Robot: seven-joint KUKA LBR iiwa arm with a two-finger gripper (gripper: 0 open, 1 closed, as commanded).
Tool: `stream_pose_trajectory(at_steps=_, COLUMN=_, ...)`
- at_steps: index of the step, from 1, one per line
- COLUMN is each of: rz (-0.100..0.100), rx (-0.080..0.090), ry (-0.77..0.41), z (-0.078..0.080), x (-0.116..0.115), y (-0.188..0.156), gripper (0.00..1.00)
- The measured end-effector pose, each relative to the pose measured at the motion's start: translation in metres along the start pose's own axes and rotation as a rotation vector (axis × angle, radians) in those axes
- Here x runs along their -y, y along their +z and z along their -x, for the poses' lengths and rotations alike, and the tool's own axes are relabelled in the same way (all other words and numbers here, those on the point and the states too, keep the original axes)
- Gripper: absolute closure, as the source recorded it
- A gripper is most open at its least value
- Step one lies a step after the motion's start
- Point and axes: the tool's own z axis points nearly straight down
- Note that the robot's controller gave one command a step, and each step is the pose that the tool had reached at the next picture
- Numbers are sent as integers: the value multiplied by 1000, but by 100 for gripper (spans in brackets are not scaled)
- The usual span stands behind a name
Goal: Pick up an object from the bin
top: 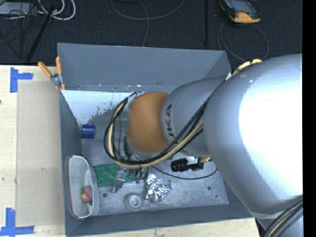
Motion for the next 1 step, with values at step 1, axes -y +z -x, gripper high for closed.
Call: stream_pose_trajectory(at_steps=1, rz=-2, rx=-3, ry=2, z=1, x=0, y=-1, gripper=0)
